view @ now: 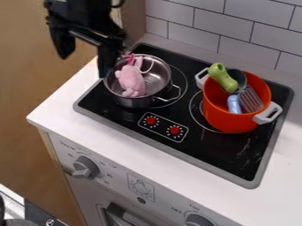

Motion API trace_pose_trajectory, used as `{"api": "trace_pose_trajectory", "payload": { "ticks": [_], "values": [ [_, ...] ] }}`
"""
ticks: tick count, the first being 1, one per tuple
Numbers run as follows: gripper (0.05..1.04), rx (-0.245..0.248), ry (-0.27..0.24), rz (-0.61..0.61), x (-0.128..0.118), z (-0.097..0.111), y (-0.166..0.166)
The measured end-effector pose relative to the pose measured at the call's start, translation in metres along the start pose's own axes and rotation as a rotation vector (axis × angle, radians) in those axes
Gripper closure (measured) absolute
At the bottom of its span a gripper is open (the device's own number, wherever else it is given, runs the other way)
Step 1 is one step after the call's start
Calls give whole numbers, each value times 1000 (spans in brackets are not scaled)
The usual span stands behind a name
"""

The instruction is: Put the pink object in the silver bowl

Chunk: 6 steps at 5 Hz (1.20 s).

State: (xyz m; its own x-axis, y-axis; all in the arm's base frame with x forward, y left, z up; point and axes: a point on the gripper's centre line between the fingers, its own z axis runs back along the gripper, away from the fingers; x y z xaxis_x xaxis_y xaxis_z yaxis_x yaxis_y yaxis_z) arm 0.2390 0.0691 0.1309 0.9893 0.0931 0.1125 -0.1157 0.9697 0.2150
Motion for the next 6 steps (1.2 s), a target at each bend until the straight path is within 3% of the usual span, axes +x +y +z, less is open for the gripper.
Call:
{"api": "trace_pose_trajectory", "payload": {
  "ticks": [1, 6],
  "values": [
    [83, -3, 30, 32, -4, 5, -14],
    [83, 2, 74, 212, 0, 25, -99]
  ]
}}
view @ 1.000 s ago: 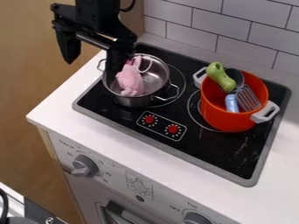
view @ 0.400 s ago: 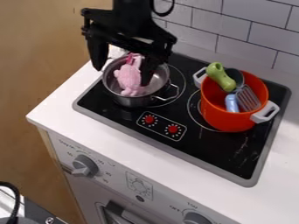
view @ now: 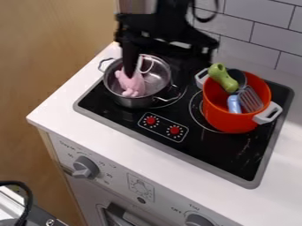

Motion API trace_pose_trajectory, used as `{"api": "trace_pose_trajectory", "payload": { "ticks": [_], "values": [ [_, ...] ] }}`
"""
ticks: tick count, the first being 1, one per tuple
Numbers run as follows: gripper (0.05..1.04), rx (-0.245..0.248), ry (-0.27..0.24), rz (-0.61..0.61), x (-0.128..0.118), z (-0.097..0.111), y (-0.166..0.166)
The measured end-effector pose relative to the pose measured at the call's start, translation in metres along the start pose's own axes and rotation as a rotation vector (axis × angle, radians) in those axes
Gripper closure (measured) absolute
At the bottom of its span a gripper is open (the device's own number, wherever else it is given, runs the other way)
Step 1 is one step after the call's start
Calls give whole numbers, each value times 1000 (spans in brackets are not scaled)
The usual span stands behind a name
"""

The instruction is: Put the pink object in the silver bowl

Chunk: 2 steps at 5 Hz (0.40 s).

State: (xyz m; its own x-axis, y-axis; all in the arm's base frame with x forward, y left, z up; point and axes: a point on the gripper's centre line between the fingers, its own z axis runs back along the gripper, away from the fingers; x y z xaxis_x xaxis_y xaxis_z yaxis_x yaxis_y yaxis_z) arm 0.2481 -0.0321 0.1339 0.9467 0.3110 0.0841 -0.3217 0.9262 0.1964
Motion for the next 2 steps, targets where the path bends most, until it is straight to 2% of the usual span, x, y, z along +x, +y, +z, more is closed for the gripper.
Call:
{"api": "trace_pose_trajectory", "payload": {
  "ticks": [2],
  "values": [
    [83, -26, -3, 52, -5, 3, -33]
  ]
}}
